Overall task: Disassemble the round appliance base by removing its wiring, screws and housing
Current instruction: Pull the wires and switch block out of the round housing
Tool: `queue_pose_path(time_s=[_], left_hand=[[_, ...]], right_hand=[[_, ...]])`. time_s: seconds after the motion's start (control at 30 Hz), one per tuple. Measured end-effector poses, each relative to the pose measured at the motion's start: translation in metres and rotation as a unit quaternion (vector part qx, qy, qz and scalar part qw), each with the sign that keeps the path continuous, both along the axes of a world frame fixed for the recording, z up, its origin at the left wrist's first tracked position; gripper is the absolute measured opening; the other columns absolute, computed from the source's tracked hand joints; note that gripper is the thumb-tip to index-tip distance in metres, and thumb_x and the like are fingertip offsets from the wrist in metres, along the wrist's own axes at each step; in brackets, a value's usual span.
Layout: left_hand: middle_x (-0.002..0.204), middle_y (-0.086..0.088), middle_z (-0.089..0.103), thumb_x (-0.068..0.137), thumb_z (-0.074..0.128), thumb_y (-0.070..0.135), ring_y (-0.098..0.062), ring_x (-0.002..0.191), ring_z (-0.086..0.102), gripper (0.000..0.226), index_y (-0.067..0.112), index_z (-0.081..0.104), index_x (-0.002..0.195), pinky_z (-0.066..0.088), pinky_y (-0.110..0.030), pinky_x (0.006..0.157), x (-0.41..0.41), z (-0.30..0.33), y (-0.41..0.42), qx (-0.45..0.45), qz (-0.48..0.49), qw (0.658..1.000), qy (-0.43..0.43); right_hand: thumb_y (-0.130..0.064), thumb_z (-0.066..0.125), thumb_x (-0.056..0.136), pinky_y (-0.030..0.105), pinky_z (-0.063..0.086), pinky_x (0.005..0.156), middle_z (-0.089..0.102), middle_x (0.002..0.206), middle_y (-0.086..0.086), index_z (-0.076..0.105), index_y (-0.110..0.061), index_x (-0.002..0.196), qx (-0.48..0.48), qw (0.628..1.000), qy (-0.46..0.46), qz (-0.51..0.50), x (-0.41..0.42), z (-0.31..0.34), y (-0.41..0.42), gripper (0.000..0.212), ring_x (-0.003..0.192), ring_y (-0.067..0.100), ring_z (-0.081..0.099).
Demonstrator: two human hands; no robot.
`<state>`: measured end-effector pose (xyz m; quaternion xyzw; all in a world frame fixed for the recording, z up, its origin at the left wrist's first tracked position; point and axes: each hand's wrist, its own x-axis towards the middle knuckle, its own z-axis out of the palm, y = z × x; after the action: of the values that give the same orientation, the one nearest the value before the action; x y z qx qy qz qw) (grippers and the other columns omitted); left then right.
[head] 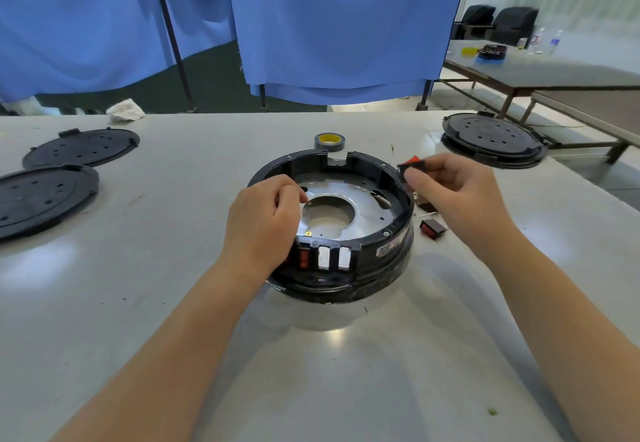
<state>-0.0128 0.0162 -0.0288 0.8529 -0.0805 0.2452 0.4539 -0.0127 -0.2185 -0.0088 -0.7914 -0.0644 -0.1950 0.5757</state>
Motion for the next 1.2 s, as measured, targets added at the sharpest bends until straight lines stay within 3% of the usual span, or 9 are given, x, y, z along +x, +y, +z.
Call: queue_pose_path(time_s=[0.1, 0.2, 0.37, 0.5, 0.67, 0.8, 0.93, 1.1, 1.2], left_hand=[[0.050, 0.020, 0.056, 0.075, 0.031, 0.025, -0.012, 0.053, 0.052, 0.034, 0.024, 0.064, 0.067, 0.041, -0.030, 0.054, 0.001, 0.000, 0.000, 0.003, 0.003, 1.000, -0.002], [0.050, 0.018, 0.057, 0.076, 0.031, 0.025, -0.012, 0.053, 0.052, 0.034, 0.024, 0.064, 0.068, 0.040, -0.030, 0.055, 0.002, -0.002, 0.001, 0.008, 0.005, 1.000, -0.004], [0.052, 0.015, 0.057, 0.077, 0.031, 0.024, -0.012, 0.053, 0.051, 0.034, 0.025, 0.064, 0.070, 0.038, -0.029, 0.055, 0.003, -0.001, 0.004, 0.021, -0.011, 1.000, 0.001], [0.053, -0.005, 0.057, 0.080, 0.035, 0.023, -0.019, 0.056, 0.053, 0.032, 0.025, 0.065, 0.070, 0.044, -0.035, 0.056, 0.002, 0.002, 0.012, 0.043, -0.041, 0.998, -0.003], [0.053, -0.019, 0.054, 0.080, 0.034, 0.022, -0.029, 0.055, 0.052, 0.035, 0.018, 0.067, 0.069, 0.042, -0.034, 0.055, 0.005, 0.002, 0.020, 0.051, -0.042, 0.998, -0.017], [0.039, 0.002, 0.038, 0.080, 0.033, 0.022, -0.015, 0.047, 0.041, 0.037, 0.015, 0.066, 0.065, 0.029, -0.022, 0.047, 0.004, -0.002, 0.016, 0.055, -0.035, 0.998, -0.022], [0.039, 0.006, 0.040, 0.079, 0.032, 0.021, -0.013, 0.044, 0.039, 0.037, 0.013, 0.063, 0.062, 0.026, -0.019, 0.045, 0.004, -0.004, 0.013, 0.034, -0.025, 0.998, -0.038], [0.039, 0.008, 0.042, 0.076, 0.032, 0.019, -0.012, 0.042, 0.038, 0.034, 0.014, 0.061, 0.058, 0.023, -0.019, 0.044, 0.002, -0.005, 0.009, 0.026, -0.018, 0.998, -0.053], [0.042, 0.010, 0.046, 0.076, 0.032, 0.019, -0.012, 0.044, 0.039, 0.034, 0.013, 0.060, 0.058, 0.025, -0.023, 0.046, 0.001, -0.006, 0.008, 0.026, -0.011, 0.998, -0.061]], right_hand=[[-0.021, 0.070, 0.085, 0.015, 0.050, 0.059, 0.069, 0.073, -0.002, 0.066, -0.020, 0.086, -0.021, 0.997, 0.001, -0.071, 0.008, -0.013, -0.016, 0.003, 0.063, 0.002, 0.062], [-0.029, 0.068, 0.085, 0.022, 0.042, 0.058, 0.063, 0.072, -0.006, 0.063, -0.023, 0.082, -0.142, 0.980, 0.059, -0.128, 0.017, -0.025, -0.034, 0.009, 0.066, 0.010, 0.058], [-0.038, 0.068, 0.083, 0.038, 0.045, 0.082, 0.063, 0.092, 0.003, 0.065, -0.023, 0.077, -0.332, 0.921, 0.163, -0.120, 0.019, -0.031, -0.045, 0.016, 0.101, 0.027, 0.052], [-0.045, 0.063, 0.086, 0.043, 0.039, 0.100, 0.063, 0.112, 0.010, 0.067, -0.025, 0.081, -0.351, 0.910, 0.185, -0.119, 0.020, -0.031, -0.043, 0.021, 0.119, 0.033, 0.046], [-0.049, 0.064, 0.085, 0.044, 0.039, 0.100, 0.060, 0.112, 0.009, 0.070, -0.023, 0.101, -0.311, 0.930, 0.143, -0.135, 0.018, -0.030, -0.044, 0.031, 0.117, 0.031, 0.046], [-0.044, 0.063, 0.087, 0.038, 0.041, 0.087, 0.057, 0.089, -0.002, 0.062, -0.022, 0.073, -0.199, 0.970, 0.022, -0.141, 0.009, -0.023, -0.032, 0.027, 0.101, 0.024, 0.052], [-0.034, 0.059, 0.092, 0.033, 0.042, 0.080, 0.060, 0.081, -0.004, 0.064, -0.015, 0.073, -0.158, 0.982, -0.065, -0.080, -0.002, -0.009, -0.003, 0.027, 0.087, 0.018, 0.056], [-0.020, 0.056, 0.091, 0.016, 0.040, 0.077, 0.060, 0.084, -0.011, 0.065, -0.022, 0.081, -0.230, 0.968, -0.075, 0.066, -0.020, -0.003, 0.041, 0.013, 0.086, 0.005, 0.054], [-0.018, 0.057, 0.091, 0.022, 0.042, 0.081, 0.063, 0.085, -0.008, 0.068, -0.017, 0.086, -0.311, 0.940, -0.082, 0.110, -0.025, -0.007, 0.056, 0.013, 0.088, 0.008, 0.055]])
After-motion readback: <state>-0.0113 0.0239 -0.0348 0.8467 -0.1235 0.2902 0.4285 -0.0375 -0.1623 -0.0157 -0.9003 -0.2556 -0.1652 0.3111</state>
